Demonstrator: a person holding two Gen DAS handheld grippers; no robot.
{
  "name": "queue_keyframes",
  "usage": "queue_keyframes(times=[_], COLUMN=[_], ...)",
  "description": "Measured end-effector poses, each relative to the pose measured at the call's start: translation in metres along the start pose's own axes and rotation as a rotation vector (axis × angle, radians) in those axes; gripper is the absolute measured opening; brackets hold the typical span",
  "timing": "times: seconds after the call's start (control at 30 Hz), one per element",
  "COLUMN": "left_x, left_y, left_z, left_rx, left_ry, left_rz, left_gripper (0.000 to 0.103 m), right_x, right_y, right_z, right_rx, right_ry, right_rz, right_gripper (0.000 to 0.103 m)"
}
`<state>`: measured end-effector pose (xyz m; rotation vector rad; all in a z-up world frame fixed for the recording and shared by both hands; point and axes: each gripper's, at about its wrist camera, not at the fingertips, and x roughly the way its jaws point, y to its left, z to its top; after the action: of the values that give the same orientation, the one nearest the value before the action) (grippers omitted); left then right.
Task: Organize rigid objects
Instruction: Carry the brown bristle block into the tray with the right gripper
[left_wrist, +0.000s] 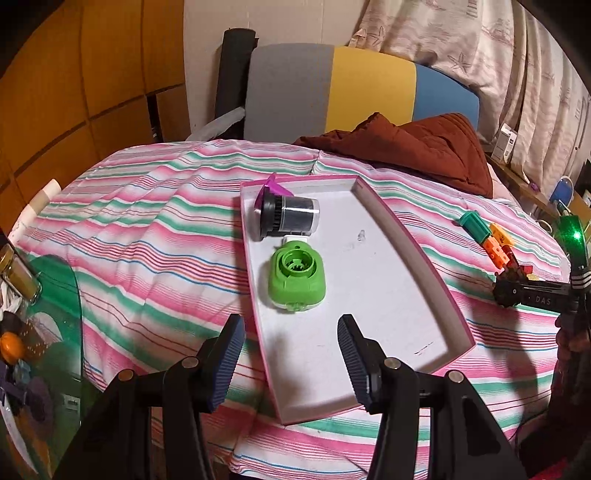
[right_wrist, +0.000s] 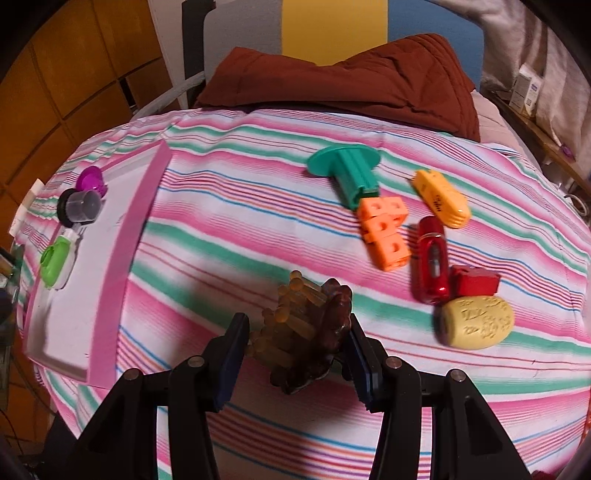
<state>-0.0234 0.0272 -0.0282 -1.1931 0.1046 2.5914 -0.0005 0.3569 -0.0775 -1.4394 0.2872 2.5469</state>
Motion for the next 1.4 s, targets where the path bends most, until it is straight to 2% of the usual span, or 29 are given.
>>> queue_keyframes(times=[0.2, 0.33, 0.43, 0.63, 0.8, 0.97, 1.13, 1.3, 1.4], left_x=[0.001, 0.0, -0.002, -0.005, -0.009, -0.009, -0.007, -0.007, -0.009], left_y=[0.018, 0.035, 0.047, 0.063, 0.07, 0.075, 0.081, 0.084, 0.085], left_z=[-0.006, -0.01, -0.011, -0.013, -0.012, -0.014, -0.017, -0.02, -0.019], left_rx=[-0.044, -0.082, -0.109, -0.146, -0.164, -0.173, -0.193, -0.198, -0.201], left_ry=[0.006, 0.004, 0.0, -0.008, -0.021, -0.019, -0.013, -0.011, -0.021], left_rz=[0.017, 0.038, 0.054, 0.077, 0.083, 0.086, 0.092, 0.099, 0.106], left_gripper=[0.053, 0.053, 0.053, 0.053, 0.053, 0.053, 0.053, 0.053, 0.053], right_x=[-0.006, -0.023, -0.041, -0.063, -0.052, -0.017, 0.014, 0.02, 0.014], right_y=[0.01, 0.024, 0.044, 0.119, 0.195, 0.243, 0.261, 0.267, 0.268], right_z=[0.0, 0.004, 0.012, 0.02, 0.013, 0.001, -0.01, -0.007, -0.004], right_rx=[0.012, 0.01, -0.018, -0.166, -0.297, -0.344, -0.335, -0.306, -0.306], right_ry=[-0.009, -0.053, -0.095, -0.136, -0.076, 0.027, 0.115, 0.096, 0.077], right_rz=[0.02, 0.047, 0.117, 0.253, 0.38, 0.414, 0.408, 0.404, 0.416], right_gripper=[0.051, 0.051, 0.051, 0.051, 0.051, 0.051, 0.052, 0.053, 0.064])
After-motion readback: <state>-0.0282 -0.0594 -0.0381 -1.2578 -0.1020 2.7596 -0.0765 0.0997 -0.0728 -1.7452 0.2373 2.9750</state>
